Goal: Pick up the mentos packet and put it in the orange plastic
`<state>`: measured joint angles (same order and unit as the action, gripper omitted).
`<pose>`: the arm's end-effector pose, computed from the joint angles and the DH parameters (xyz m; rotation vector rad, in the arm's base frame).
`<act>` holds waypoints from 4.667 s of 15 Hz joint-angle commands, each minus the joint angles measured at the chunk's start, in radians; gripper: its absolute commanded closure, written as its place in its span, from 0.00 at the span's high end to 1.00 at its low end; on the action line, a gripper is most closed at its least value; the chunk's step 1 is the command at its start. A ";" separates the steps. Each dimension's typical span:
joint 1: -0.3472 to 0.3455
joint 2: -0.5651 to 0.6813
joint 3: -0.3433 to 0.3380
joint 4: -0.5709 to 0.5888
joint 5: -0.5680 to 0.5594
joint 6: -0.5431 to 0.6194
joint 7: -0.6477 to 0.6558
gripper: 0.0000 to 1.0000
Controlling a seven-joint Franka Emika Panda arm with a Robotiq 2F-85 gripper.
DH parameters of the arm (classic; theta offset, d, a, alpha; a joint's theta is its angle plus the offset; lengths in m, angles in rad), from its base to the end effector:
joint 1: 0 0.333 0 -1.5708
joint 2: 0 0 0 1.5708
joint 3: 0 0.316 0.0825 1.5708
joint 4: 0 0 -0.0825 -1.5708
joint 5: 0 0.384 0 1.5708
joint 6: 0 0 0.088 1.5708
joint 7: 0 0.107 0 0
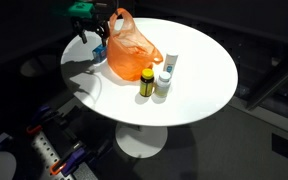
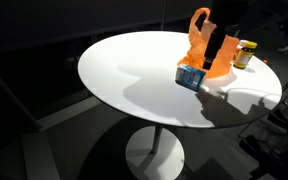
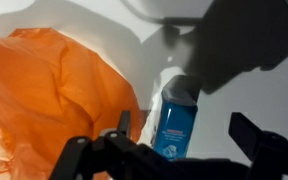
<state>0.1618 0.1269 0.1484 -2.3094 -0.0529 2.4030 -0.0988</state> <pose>0.4934 0.1580 0.2880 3.0438 0.6931 -0.0463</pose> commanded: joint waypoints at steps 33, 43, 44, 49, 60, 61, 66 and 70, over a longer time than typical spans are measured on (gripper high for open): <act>0.025 -0.137 0.010 -0.005 -0.078 0.222 0.073 0.18; -0.104 -0.377 -0.046 -0.062 -0.164 0.199 0.150 0.18; -0.123 -0.390 -0.050 -0.068 -0.176 0.199 0.157 0.18; -0.197 -0.380 -0.049 -0.122 -0.232 0.228 0.214 0.18; -0.196 -0.195 -0.056 -0.154 -0.311 0.293 0.325 0.18; -0.195 -0.182 -0.060 -0.151 -0.319 0.302 0.332 0.18; -0.172 -0.147 -0.068 -0.153 -0.324 0.328 0.328 0.18; -0.142 -0.138 -0.065 -0.161 -0.303 0.313 0.308 0.75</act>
<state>-0.0016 -0.0181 0.0890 -2.4773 -0.3522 2.7228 0.2028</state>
